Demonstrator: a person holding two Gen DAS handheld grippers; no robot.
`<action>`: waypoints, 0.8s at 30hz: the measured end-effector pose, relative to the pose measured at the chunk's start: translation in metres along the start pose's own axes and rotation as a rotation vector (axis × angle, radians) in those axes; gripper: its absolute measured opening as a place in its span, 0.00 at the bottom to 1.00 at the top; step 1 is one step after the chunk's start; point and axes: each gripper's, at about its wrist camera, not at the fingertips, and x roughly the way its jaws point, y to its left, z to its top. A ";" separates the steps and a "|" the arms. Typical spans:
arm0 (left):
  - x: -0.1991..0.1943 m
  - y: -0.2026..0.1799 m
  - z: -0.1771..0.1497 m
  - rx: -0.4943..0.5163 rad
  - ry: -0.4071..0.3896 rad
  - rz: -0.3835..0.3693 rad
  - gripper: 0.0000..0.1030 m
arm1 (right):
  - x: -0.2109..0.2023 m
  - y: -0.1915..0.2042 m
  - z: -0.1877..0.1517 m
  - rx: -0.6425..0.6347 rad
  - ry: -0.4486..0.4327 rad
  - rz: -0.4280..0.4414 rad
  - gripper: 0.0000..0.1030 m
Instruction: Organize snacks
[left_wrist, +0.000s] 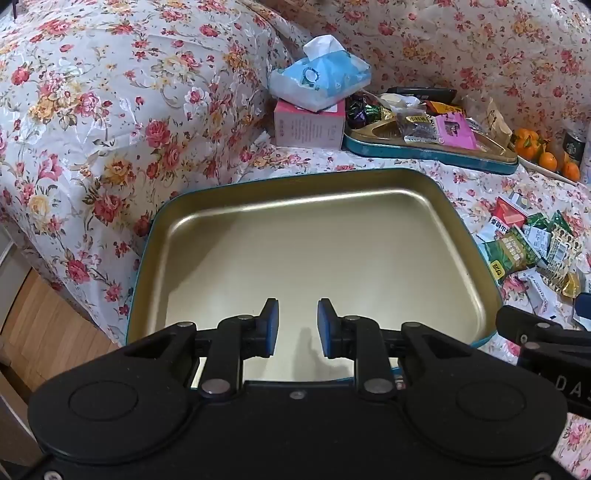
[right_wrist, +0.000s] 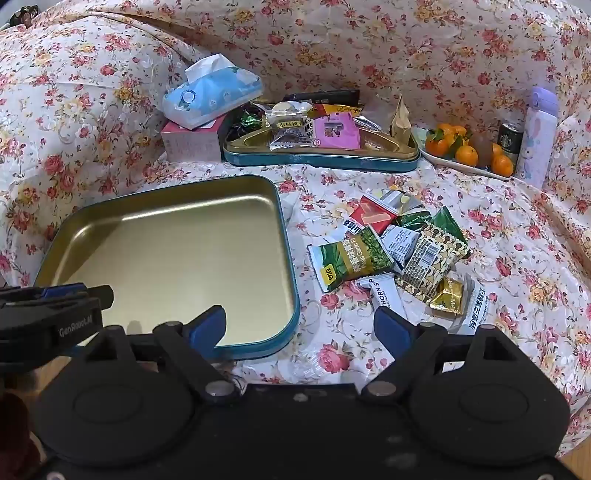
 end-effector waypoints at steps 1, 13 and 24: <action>0.000 0.000 0.000 -0.002 -0.001 0.000 0.32 | 0.000 0.000 0.000 0.000 -0.001 -0.001 0.89; -0.002 0.000 0.002 0.006 -0.008 0.011 0.32 | 0.000 0.000 -0.001 0.002 -0.002 -0.001 0.89; -0.001 0.002 0.001 0.004 -0.006 0.008 0.32 | 0.000 0.000 0.000 0.001 -0.002 -0.001 0.88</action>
